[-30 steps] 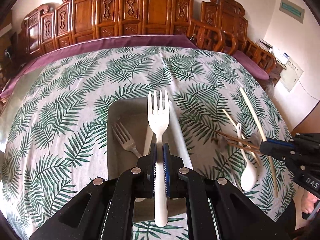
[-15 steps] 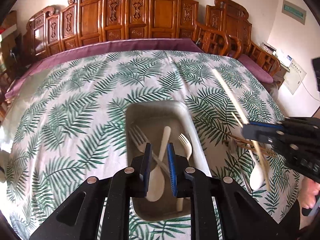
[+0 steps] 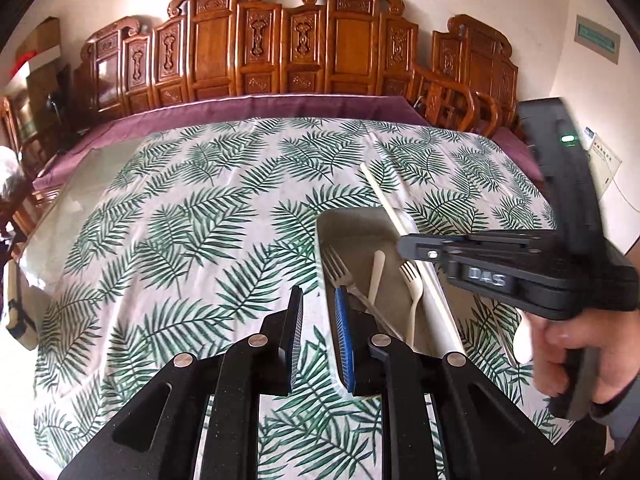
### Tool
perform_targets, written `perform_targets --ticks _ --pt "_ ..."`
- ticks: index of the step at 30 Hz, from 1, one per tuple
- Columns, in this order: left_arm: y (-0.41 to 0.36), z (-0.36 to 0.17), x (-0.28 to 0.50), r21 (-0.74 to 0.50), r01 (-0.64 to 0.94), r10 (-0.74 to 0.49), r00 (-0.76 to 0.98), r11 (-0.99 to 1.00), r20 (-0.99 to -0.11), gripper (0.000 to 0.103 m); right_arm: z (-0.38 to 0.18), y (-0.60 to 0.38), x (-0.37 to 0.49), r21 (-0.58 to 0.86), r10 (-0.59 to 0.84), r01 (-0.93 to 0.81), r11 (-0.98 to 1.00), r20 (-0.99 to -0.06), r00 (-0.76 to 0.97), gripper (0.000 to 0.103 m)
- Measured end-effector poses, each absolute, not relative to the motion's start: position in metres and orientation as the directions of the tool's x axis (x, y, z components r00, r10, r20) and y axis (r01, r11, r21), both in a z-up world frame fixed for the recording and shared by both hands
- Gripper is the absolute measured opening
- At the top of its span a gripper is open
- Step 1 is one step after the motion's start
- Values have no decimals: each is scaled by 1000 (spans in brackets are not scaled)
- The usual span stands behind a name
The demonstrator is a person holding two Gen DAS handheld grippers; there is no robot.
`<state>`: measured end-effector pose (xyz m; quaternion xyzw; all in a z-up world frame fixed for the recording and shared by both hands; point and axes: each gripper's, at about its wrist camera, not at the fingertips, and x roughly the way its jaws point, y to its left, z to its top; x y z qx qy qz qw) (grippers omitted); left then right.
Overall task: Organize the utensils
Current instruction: 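Open the left tool to drop the white fork in the tray while the right tool releases the chopstick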
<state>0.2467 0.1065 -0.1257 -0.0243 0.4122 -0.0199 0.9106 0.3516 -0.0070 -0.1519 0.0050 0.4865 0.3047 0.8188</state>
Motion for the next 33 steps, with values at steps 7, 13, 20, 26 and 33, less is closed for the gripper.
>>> perform_targets --ticks 7,13,20,26,33 --pt "116 -124 240 -64 7 -53 663 998 -747 15 -170 0 355 293 476 -473 831 -815 331 7" --pt "115 -121 238 -58 10 -50 664 998 -746 15 -174 -4 357 265 452 -484 834 -830 326 7" --pt "105 -115 232 -53 22 -54 669 998 -741 16 -161 -30 343 229 440 -494 839 -819 368 8" --pt "90 -110 227 -46 42 -63 673 998 -737 16 -147 -78 316 219 435 -481 849 -806 401 8" --pt "65 -106 220 -53 77 -91 674 996 -733 16 -139 -140 284 188 398 -448 874 -806 438 8"
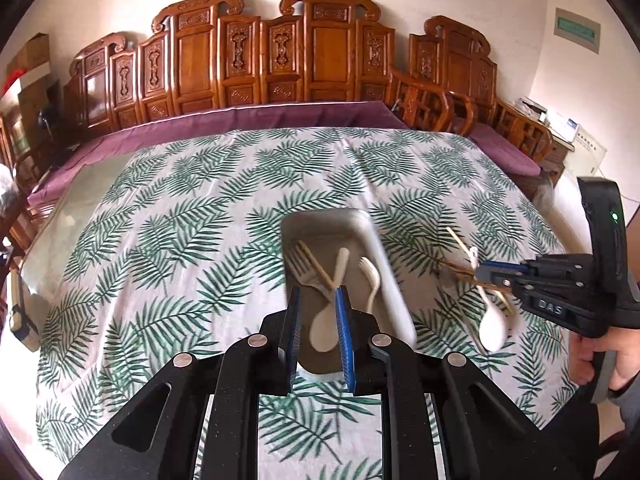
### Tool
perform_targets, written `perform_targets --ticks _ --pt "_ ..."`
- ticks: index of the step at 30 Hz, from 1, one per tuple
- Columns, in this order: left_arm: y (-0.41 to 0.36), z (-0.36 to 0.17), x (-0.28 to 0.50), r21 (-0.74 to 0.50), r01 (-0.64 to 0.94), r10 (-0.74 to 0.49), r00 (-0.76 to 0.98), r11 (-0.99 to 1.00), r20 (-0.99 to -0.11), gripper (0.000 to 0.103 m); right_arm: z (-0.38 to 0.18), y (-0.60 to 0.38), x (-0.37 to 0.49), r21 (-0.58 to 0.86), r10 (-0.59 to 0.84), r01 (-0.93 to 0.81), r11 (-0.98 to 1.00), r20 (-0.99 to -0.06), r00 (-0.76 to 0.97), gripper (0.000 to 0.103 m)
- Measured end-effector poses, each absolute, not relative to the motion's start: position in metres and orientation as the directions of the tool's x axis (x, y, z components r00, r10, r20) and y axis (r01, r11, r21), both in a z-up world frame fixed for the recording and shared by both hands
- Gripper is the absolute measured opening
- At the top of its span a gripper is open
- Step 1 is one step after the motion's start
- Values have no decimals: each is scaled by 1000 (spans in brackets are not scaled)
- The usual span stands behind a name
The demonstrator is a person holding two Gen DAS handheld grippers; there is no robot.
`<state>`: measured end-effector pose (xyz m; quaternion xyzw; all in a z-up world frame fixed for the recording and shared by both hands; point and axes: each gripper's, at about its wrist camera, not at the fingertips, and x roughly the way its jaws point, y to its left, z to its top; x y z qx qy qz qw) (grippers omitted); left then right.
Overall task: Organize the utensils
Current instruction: 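Open the left tool to drop the white fork in the tray while the right tool releases the chopstick, then move the right tool to the utensil pile and close on a bamboo chopstick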
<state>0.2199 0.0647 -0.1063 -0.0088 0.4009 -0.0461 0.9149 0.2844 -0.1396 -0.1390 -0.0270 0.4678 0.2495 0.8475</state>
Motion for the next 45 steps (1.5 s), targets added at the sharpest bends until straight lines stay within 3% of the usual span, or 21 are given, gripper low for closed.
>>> perform_targets --ticks 5,7,8,27,45 --pt "42 -107 217 -64 106 -118 670 992 -733 16 -137 -179 271 162 359 -412 897 -811 461 9" --pt "35 -107 216 -66 117 -128 667 991 -734 16 -139 -191 268 158 347 -395 905 -811 470 25" --pt "31 -108 215 -68 124 -133 665 990 -735 16 -140 -196 266 159 344 -388 908 -812 471 26" --pt "-31 -125 213 -69 213 -190 622 975 -760 16 -218 -220 301 224 312 -270 937 -883 350 26" --pt "-44 -151 219 -78 231 -200 575 970 -793 16 -220 -236 333 72 214 -377 924 -912 350 26"
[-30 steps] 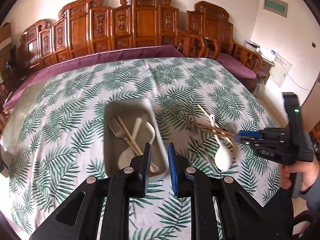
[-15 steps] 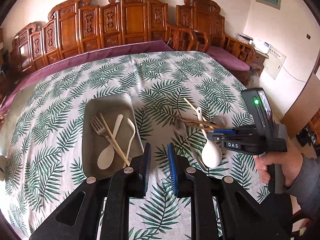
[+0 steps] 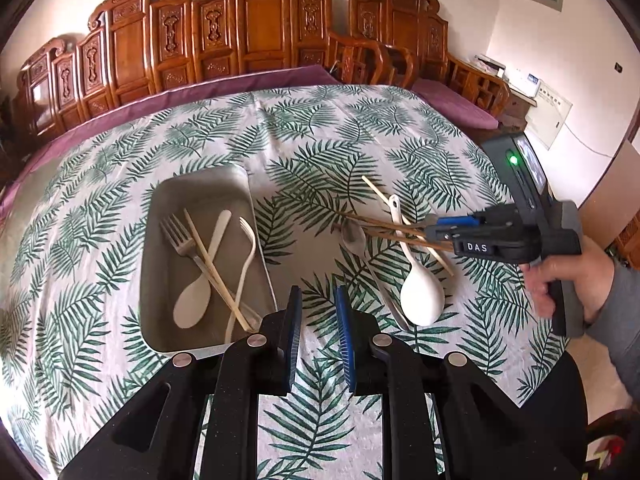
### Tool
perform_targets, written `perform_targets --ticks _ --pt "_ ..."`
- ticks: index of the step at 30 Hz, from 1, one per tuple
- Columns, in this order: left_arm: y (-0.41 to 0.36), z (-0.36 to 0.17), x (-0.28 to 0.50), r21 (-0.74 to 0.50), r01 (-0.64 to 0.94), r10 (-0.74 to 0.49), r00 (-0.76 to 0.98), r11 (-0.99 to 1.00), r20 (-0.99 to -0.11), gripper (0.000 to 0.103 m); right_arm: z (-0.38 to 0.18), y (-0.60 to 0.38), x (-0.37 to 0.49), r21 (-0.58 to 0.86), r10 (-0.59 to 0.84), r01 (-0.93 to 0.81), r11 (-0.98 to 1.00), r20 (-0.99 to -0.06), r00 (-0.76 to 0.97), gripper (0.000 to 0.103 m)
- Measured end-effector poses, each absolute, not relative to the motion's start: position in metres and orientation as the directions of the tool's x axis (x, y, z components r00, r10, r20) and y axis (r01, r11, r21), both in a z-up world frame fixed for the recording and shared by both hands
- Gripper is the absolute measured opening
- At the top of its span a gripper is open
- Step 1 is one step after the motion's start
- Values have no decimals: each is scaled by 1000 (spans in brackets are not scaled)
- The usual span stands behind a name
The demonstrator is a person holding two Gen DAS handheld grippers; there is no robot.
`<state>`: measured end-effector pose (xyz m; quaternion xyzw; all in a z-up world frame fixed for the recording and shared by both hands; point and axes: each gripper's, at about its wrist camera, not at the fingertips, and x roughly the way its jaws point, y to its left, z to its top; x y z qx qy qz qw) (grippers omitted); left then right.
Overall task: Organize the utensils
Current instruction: 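Move the right tool to the utensil pile and close on a bamboo chopstick, then lift the chopstick with the right tool while the left tool grasps a metal spoon handle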
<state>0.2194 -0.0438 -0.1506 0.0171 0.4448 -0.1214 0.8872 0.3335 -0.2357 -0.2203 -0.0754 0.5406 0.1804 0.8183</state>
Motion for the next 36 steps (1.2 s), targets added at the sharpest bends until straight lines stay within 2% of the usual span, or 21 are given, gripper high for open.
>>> perform_targets --ticks 5,10,20,21,25,36 --pt "-47 -154 220 -72 238 -199 567 968 -799 16 -222 -226 342 52 216 -447 893 -921 323 25" --pt "-49 -155 222 -73 239 -200 564 968 -801 16 -225 -219 350 36 188 -482 875 -944 271 11" --pt "-59 -161 223 -66 253 -201 552 965 -810 16 -235 -208 346 -13 139 -554 832 -963 232 14" --pt "-59 -161 223 -66 255 -201 551 965 -810 16 -236 -208 346 -18 139 -555 832 -961 239 11" --pt "-62 -166 225 -61 257 -197 544 964 -816 16 -233 -214 347 14 170 -536 844 -955 243 6" --pt "-89 -192 251 -95 262 -216 489 961 -845 16 -202 -249 310 100 268 -457 884 -908 321 6"
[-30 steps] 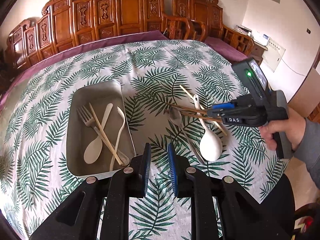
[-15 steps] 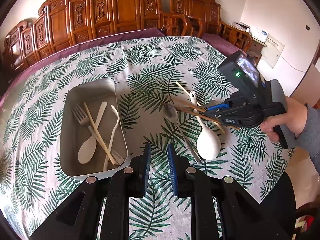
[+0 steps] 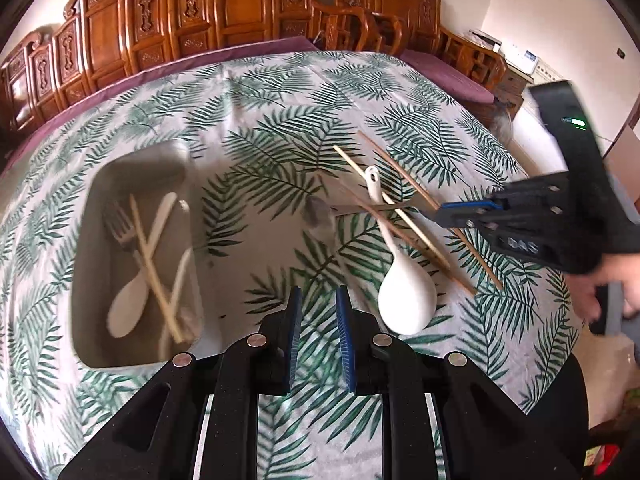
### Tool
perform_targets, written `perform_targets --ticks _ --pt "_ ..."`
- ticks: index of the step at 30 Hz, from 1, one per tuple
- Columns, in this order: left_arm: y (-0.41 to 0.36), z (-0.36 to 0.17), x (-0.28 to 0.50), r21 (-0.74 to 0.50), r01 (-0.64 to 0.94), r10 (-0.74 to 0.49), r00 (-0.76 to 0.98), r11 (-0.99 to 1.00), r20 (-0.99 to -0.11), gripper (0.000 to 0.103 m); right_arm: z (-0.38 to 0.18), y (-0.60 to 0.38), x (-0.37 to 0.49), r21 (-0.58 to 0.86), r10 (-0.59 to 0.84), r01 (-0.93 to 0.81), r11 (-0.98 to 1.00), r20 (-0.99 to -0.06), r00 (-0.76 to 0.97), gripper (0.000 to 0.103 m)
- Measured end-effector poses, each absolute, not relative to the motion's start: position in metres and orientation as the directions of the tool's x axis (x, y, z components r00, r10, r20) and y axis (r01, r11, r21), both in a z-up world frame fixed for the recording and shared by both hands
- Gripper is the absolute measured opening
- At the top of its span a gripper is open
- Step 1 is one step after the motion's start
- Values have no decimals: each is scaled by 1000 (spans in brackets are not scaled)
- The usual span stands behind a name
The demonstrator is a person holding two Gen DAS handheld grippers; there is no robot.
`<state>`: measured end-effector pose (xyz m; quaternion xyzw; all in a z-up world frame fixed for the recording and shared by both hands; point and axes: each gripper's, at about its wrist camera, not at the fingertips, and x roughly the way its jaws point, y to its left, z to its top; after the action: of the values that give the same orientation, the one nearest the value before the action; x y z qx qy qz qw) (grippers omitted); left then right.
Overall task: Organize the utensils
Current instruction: 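Lift the chopstick with the right tool while the left tool grasps a metal spoon handle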
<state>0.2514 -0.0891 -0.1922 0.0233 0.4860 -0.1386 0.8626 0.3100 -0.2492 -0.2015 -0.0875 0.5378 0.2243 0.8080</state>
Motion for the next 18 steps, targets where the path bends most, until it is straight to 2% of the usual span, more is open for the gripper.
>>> perform_targets --ticks 18 --pt "-130 -240 300 -80 245 -175 395 966 -902 16 -200 -288 273 148 299 -385 911 -880 369 7"
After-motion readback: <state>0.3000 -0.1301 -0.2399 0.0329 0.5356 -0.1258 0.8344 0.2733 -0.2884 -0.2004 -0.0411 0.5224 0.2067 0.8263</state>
